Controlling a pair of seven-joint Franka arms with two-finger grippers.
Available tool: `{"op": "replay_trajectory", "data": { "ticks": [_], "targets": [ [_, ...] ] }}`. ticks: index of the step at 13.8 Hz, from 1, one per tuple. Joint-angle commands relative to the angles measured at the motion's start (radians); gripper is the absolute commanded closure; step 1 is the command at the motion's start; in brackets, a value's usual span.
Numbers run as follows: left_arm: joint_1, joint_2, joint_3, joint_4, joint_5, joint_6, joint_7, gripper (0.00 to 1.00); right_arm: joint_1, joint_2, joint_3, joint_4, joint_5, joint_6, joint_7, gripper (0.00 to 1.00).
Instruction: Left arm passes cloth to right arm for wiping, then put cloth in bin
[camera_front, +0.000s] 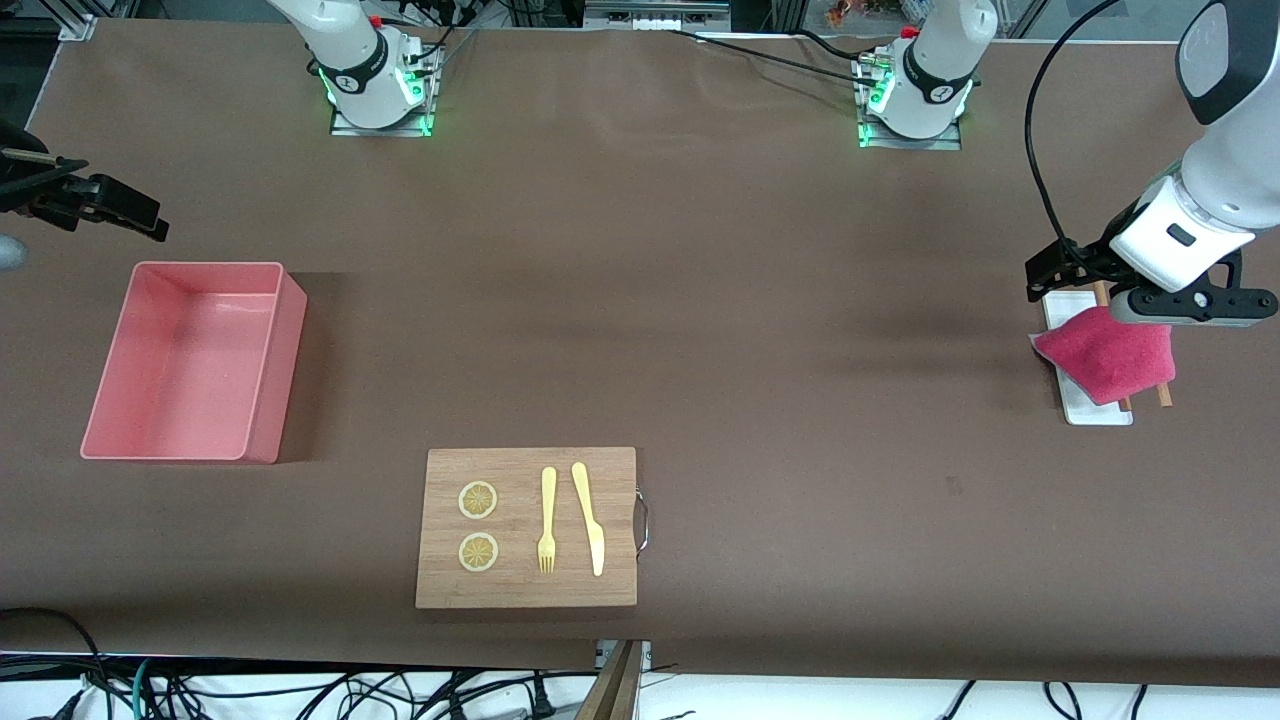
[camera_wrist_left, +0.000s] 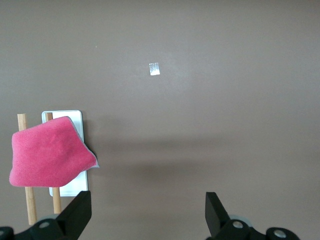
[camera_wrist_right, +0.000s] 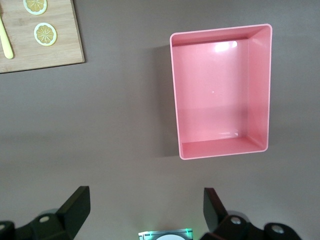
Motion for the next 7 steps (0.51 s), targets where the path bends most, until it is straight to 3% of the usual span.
{"op": "replay_trajectory", "data": {
  "ticks": [1, 7],
  "targets": [
    [-0.012, 0.023, 0.015, 0.041, -0.013, -0.032, 0.029, 0.00, -0.009, 0.010, 0.004, 0.025, 0.001, -0.006, -0.014, 0.00],
    [-0.014, 0.047, 0.013, 0.073, -0.013, -0.041, 0.025, 0.00, -0.010, 0.010, 0.004, 0.025, -0.004, -0.003, -0.015, 0.00]
  ]
}}
